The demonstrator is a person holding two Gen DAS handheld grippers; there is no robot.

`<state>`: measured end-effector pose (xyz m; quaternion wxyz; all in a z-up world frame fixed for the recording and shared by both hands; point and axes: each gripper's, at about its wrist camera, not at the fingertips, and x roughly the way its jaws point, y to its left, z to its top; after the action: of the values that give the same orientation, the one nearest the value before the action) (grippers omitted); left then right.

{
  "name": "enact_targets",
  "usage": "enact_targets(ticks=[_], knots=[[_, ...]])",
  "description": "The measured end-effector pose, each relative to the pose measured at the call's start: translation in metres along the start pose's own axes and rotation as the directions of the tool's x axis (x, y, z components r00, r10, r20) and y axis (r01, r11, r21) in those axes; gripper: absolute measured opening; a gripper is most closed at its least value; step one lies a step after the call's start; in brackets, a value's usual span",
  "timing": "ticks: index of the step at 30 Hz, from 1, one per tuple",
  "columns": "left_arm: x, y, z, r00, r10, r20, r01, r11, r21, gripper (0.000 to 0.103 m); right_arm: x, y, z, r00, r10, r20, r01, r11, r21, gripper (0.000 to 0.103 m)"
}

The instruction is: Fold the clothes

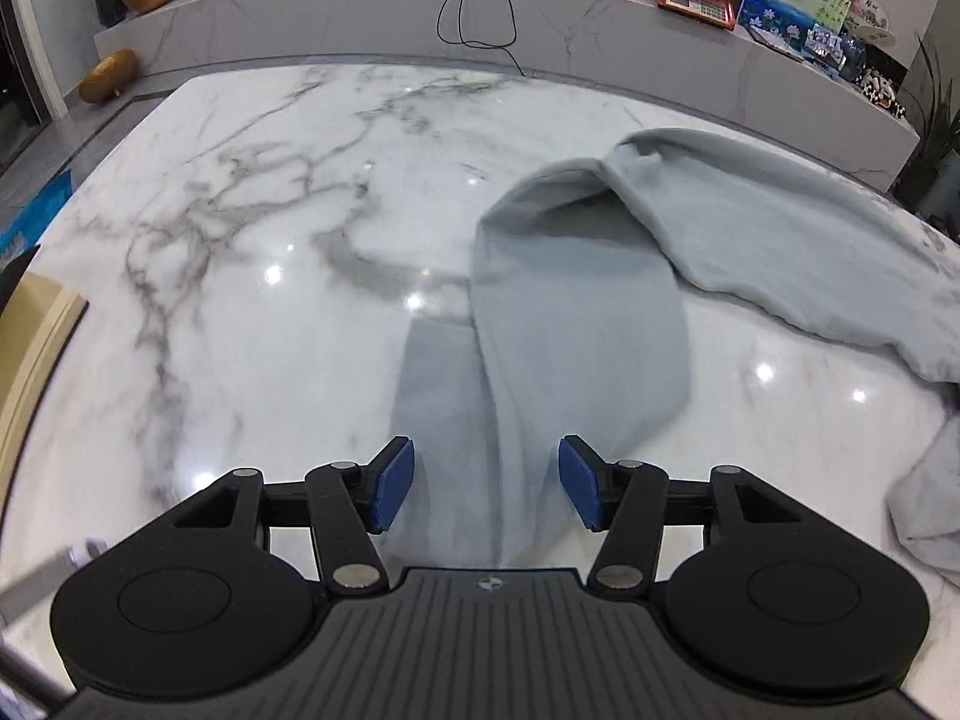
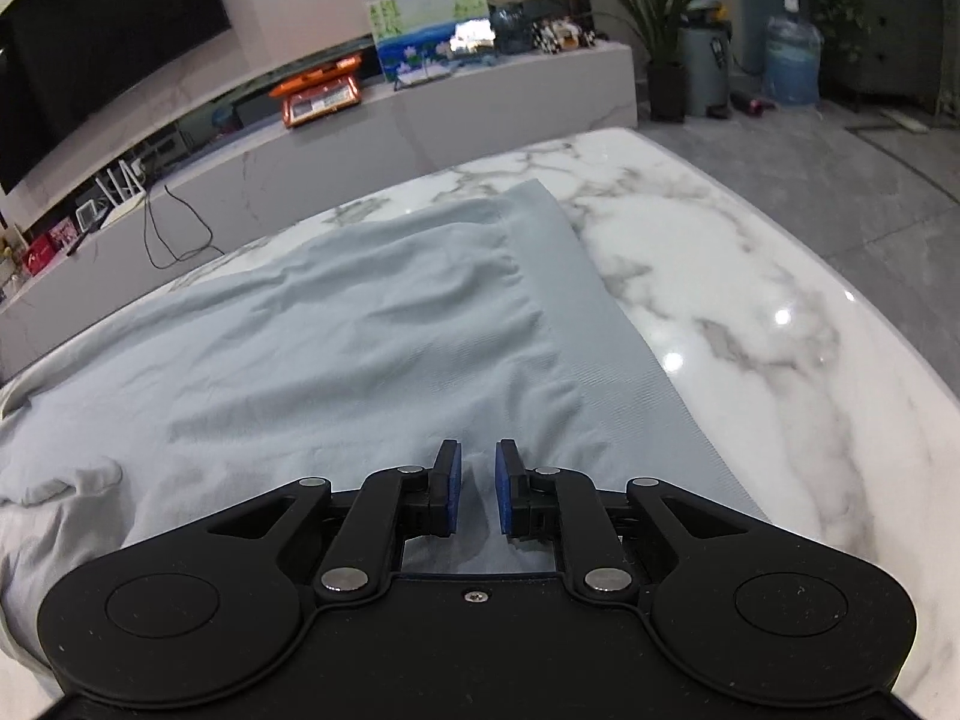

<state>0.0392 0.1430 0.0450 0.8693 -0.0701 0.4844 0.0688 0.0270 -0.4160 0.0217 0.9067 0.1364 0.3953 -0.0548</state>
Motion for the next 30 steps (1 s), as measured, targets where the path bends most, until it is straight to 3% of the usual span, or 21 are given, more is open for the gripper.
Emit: enact_targets(ticks=[2,4,6,9,11,15,18,21,22,24,25,26,30], knots=[[-0.004,-0.010,-0.005,1.000,-0.001,0.010,0.001,1.000,0.030,0.039,0.000,0.000,-0.002,1.000,0.008,0.005,-0.008,1.000,0.002,0.012],[-0.005,-0.018,-0.006,1.000,0.001,0.000,-0.001,0.999,0.047,0.016,0.000,0.000,-0.002,1.000,0.019,0.009,-0.019,1.000,0.013,0.012],[-0.003,-0.026,-0.004,0.999,0.045,-0.014,-0.043,0.995,0.088,0.005,0.001,0.001,-0.001,1.000,0.020,0.012,-0.020,1.000,0.013,0.012],[-0.004,-0.031,0.002,0.993,0.118,0.010,-0.118,0.981,0.152,0.005,0.002,-0.001,0.001,0.999,0.034,0.000,-0.034,0.999,0.026,0.012],[-0.007,-0.027,0.020,0.979,0.200,0.051,-0.206,0.962,0.178,0.005,0.001,-0.005,0.002,0.999,0.043,-0.006,-0.043,0.998,0.040,0.012],[-0.015,-0.009,0.059,0.959,0.274,0.075,-0.282,0.952,0.117,0.005,0.001,-0.010,0.003,0.999,0.050,-0.012,-0.049,0.997,0.054,0.012],[-0.030,-0.003,0.092,0.927,0.345,0.146,-0.362,0.926,0.108,0.005,0.002,-0.009,0.005,0.999,0.050,-0.014,-0.049,0.997,0.053,0.012],[-0.047,-0.004,0.123,0.877,0.419,0.235,-0.448,0.890,0.085,0.005,0.003,-0.008,0.006,0.999,0.045,-0.013,-0.045,0.998,0.047,0.012],[-0.048,-0.005,0.127,0.868,0.430,0.247,-0.461,0.884,0.082,0.005,0.004,-0.008,0.006,0.999,0.044,-0.011,-0.044,0.998,0.044,0.012],[-0.048,-0.009,0.134,0.832,0.476,0.284,-0.519,0.849,0.097,0.005,0.005,-0.007,0.006,0.999,0.041,-0.008,-0.041,0.998,0.037,0.012],[-0.043,-0.011,0.137,0.799,0.514,0.313,-0.572,0.810,0.129,0.005,0.005,-0.007,0.006,0.999,0.041,-0.008,-0.041,0.999,0.036,0.012],[-0.038,-0.012,0.139,0.785,0.529,0.321,-0.592,0.793,0.143,0.005,0.005,-0.007,0.006,0.999,0.041,-0.008,-0.040,0.999,0.035,0.012],[-0.019,-0.004,0.151,0.766,0.567,0.303,-0.620,0.777,0.113,0.005,0.006,-0.011,0.007,0.999,0.048,-0.007,-0.047,0.998,0.037,0.012]])
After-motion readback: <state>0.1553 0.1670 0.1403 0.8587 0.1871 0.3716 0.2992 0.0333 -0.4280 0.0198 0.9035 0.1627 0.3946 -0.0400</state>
